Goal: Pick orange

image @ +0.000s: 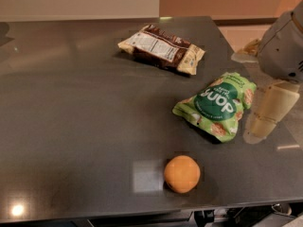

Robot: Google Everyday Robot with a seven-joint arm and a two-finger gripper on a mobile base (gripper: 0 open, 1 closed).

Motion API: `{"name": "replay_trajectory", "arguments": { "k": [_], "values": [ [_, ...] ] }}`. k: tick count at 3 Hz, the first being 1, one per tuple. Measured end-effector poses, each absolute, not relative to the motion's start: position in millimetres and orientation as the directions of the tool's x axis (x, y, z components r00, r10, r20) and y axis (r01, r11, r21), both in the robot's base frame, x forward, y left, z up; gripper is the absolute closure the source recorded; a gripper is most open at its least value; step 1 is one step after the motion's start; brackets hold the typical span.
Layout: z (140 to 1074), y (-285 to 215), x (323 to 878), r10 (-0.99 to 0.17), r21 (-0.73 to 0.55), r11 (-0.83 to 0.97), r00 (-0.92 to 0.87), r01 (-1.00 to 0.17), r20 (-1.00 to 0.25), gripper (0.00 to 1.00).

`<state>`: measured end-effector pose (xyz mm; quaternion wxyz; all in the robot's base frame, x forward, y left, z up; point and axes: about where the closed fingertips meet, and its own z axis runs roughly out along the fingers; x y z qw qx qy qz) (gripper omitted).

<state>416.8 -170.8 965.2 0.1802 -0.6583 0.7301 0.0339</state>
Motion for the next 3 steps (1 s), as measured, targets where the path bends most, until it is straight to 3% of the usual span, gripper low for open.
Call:
{"name": "replay_trajectory", "arguments": {
  "k": [3],
  "values": [
    [909.0,-109.9,361.9,-0.905,-0.114,-0.119,0.155,-0.986,-0.396,0.0]
  ]
}}
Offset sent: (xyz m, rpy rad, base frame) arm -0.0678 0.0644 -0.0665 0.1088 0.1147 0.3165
